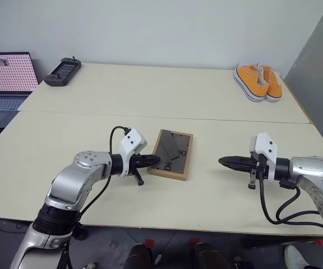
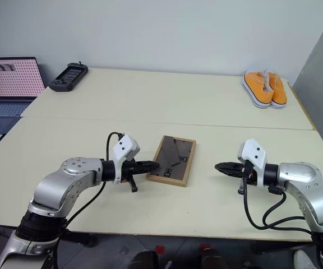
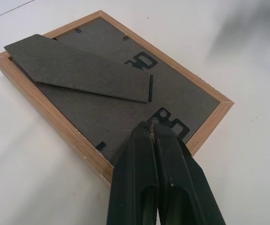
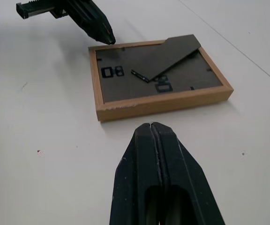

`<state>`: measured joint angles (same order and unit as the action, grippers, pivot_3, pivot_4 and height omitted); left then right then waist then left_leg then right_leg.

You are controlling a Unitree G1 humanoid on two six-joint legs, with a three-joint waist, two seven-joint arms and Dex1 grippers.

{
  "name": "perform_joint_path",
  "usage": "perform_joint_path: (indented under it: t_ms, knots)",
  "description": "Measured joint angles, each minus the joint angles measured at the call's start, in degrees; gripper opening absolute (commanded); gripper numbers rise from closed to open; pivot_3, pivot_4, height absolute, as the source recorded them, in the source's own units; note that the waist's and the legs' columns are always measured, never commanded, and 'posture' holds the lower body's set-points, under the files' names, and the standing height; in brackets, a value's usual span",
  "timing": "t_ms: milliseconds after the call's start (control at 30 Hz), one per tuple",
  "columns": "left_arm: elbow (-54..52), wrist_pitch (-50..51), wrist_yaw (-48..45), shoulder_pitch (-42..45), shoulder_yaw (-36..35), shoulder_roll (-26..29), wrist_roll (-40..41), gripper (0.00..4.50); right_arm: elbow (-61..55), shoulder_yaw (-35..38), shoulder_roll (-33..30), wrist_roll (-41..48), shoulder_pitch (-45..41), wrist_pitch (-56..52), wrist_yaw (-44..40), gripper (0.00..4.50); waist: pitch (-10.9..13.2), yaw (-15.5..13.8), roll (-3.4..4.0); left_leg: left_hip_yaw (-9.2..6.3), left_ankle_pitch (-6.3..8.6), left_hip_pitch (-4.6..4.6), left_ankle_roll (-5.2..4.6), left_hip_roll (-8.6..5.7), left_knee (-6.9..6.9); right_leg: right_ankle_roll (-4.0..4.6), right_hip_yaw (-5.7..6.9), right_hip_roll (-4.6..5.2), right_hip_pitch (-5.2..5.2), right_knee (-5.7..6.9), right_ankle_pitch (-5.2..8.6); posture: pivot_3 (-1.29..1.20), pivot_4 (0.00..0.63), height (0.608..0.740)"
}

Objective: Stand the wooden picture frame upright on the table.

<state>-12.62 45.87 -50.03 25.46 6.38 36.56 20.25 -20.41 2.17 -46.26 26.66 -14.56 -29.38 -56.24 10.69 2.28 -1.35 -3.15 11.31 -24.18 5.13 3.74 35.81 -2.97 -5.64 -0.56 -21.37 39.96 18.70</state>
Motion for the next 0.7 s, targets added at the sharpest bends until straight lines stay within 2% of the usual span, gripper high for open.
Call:
perform_joint_path:
  t_ms: [200, 300, 467, 700]
  knots:
    - [-0.2, 4.8, 8.4, -1.2, -2.1, 2.9, -4.0, 0.05, -1.2, 1.3, 0.1, 0.6, 1.6, -0.2, 1.0, 0.0, 0.0, 0.0, 0.0, 0.0, 0.0, -0.01, 0.0, 0.0, -0.01, -0.04, -0.01, 0.01, -0.01, -0.01, 0.02, 0.0, 0.15, 0.74]
    - [-1.1, 6.3, 9.8, -2.5, -1.7, 3.5, -4.6, 0.05, -1.7, 1.3, 0.2, 1.3, 2.2, -0.6, 1.4, 0.0, 0.0, -0.1, 0.0, 0.01, 0.0, -0.02, 0.0, -0.02, 0.02, -0.03, -0.02, 0.03, 0.0, -0.01, 0.02, 0.0, 0.15, 0.74]
    - [-1.9, 7.7, 10.6, -2.5, 3.0, 0.7, -4.9, 0.05, -2.1, 1.4, 0.7, 1.8, 2.2, -1.2, 2.6, 0.0, 0.0, -0.6, 0.0, 0.01, 0.0, -0.05, 0.0, -0.03, 0.06, -0.05, 0.0, 0.04, 0.03, -0.02, 0.02, 0.0, 0.15, 0.74]
    - [-1.2, 8.1, 10.5, 2.0, 9.2, -4.4, -5.0, 0.05, -2.4, 1.8, 1.2, 2.6, 2.1, -1.7, 4.0, 0.0, 0.0, -0.5, 0.0, 0.0, 0.0, -0.08, 0.0, -0.03, 0.07, -0.01, 0.0, 0.03, 0.01, -0.02, -0.01, 0.0, 0.15, 0.74]
